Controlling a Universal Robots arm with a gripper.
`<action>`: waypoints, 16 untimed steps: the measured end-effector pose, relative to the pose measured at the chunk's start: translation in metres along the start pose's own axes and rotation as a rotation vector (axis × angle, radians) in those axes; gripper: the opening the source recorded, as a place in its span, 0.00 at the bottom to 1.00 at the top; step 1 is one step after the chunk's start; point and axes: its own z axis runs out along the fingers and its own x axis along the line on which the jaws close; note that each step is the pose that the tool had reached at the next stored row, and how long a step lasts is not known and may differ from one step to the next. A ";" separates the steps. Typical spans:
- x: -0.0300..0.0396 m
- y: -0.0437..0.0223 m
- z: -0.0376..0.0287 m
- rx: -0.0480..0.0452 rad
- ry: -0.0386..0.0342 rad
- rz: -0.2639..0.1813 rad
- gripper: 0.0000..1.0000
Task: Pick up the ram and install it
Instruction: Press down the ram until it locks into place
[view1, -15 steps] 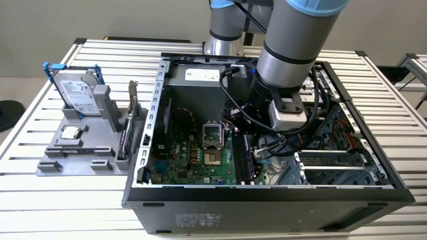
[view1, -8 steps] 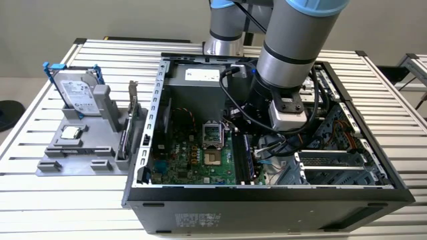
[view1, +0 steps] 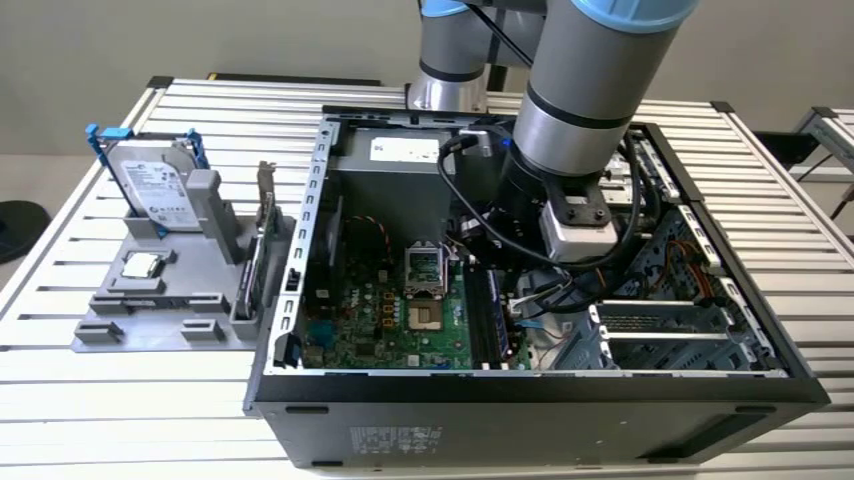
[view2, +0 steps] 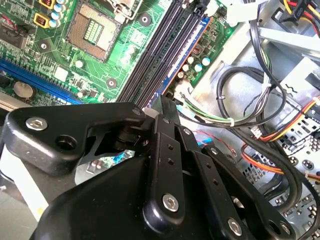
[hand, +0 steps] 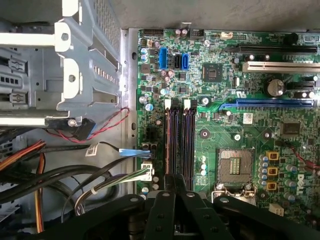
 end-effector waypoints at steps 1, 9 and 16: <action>0.0000 0.0000 0.0001 -0.0003 0.0003 -0.018 0.00; 0.0000 -0.0001 0.0006 -0.0048 0.0027 -0.192 0.00; 0.0000 -0.0001 0.0010 -0.0078 0.0045 -0.318 0.00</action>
